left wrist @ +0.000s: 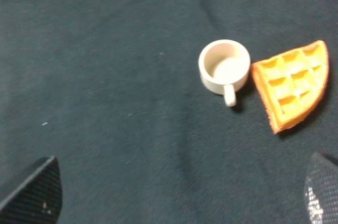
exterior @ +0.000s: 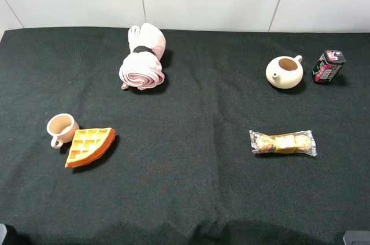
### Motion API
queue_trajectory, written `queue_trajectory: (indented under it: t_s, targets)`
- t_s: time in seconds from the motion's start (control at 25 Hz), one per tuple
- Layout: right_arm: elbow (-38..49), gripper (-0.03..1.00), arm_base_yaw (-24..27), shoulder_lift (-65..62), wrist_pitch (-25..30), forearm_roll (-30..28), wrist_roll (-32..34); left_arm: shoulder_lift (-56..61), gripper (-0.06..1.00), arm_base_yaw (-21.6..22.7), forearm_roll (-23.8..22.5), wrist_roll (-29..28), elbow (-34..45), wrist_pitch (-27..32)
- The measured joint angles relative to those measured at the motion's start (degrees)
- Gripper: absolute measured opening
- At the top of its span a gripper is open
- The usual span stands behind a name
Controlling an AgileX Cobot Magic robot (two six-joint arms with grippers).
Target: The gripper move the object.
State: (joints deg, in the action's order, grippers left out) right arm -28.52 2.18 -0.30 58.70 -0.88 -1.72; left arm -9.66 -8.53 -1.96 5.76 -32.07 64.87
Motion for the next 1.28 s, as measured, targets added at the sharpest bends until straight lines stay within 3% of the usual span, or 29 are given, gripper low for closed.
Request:
queue_trajectory:
  t_s: [0.2,0.6,1.28]
  targets:
    - [0.0,0.69,0.0,0.0,0.0,0.0,0.0,3.5,0.97,2.3,3.0,4.0,3.7,-3.1]
    - [0.0,0.69,0.0,0.0,0.0,0.0,0.0,9.7,0.97,2.9,4.2,5.8,3.7,-3.9]
    - [0.0,0.69,0.0,0.0,0.0,0.0,0.0,10.1,0.97,2.9,5.4,7.2,3.7,-3.9]
